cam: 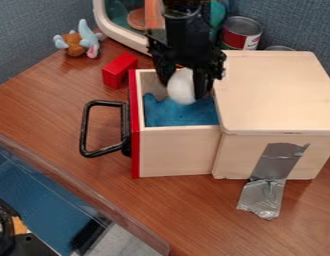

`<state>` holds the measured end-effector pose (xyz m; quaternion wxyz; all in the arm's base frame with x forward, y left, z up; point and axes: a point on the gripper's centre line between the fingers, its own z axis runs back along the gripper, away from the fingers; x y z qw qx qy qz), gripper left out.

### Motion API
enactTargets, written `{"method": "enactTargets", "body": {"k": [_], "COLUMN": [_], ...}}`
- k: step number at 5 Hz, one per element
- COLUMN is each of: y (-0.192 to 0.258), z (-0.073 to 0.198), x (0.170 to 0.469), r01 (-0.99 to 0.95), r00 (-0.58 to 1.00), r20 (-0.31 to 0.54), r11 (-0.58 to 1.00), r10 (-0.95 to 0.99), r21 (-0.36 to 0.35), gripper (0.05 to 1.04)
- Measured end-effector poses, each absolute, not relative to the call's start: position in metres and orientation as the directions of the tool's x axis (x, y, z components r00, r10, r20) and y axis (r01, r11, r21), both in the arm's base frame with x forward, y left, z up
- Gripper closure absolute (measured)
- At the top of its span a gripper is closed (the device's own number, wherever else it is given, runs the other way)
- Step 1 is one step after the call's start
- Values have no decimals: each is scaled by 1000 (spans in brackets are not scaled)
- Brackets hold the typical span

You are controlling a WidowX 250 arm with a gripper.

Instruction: Pick the egg from the left side of the table and put it in the drawer

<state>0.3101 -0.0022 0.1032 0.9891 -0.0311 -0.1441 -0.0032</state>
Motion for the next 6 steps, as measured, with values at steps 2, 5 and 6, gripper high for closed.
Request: {"method": "enactTargets", "body": {"k": [2,5,6], "y": [-5,28,44], "z": [100,138,135], "x": [301,278,262], "r01": [23,93,158], "r00": [961,939,946], "r20": [277,333,289], "r11": [997,995,987], "r10": [-1,-81,-148], "r21": [-76,-23,-11], "gripper": [72,83,83]}}
